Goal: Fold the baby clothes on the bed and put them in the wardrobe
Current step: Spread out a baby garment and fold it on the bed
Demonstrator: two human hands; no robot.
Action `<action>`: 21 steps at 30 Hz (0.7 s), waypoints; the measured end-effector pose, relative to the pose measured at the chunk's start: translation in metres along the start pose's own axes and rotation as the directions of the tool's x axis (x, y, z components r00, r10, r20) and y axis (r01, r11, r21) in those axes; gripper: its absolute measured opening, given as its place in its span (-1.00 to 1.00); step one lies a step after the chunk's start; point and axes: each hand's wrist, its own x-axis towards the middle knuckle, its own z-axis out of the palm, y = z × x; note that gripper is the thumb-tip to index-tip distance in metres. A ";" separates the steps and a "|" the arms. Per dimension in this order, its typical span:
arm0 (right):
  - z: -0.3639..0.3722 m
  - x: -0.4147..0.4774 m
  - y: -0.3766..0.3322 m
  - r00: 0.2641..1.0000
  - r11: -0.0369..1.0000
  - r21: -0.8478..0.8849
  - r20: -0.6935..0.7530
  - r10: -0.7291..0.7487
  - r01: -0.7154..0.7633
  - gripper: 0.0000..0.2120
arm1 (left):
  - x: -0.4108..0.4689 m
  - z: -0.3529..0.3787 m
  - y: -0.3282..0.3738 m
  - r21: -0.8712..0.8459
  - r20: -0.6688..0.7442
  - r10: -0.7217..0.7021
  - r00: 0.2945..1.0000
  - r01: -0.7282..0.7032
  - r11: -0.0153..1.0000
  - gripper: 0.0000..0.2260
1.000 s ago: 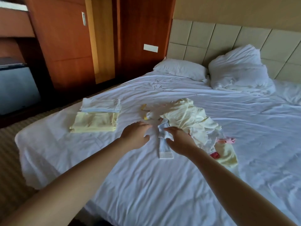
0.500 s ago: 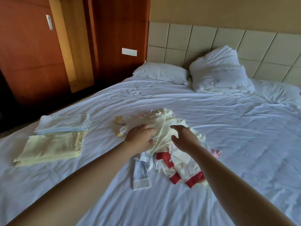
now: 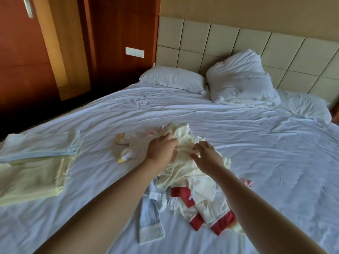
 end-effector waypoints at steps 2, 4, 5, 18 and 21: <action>0.000 -0.012 0.000 0.997 0.999 0.016 -0.067 -0.033 0.035 -0.75 | -0.007 -0.003 -0.003 -0.048 -0.027 0.000 1.000 -0.001 0.999 -0.88; -0.006 -0.026 -0.003 0.993 0.998 0.006 -0.103 -0.055 0.056 -0.83 | -0.019 -0.010 -0.004 -0.121 -0.042 -0.008 0.999 0.003 0.993 -0.90; -0.012 -0.033 -0.005 0.991 0.998 0.006 -0.119 -0.060 0.062 -0.88 | -0.026 -0.016 -0.004 -0.164 -0.061 -0.014 0.998 0.004 0.987 -0.92; -0.117 -0.142 -0.045 0.898 0.846 0.466 -0.438 -0.036 0.261 -0.72 | -0.136 -0.143 0.053 -0.318 -0.258 -0.017 0.966 -0.068 0.946 -0.88; -0.108 -0.191 -0.038 0.920 0.879 0.396 -0.377 -0.109 0.266 -0.66 | -0.188 -0.138 0.060 -0.237 -0.242 0.117 0.963 -0.176 0.956 -0.80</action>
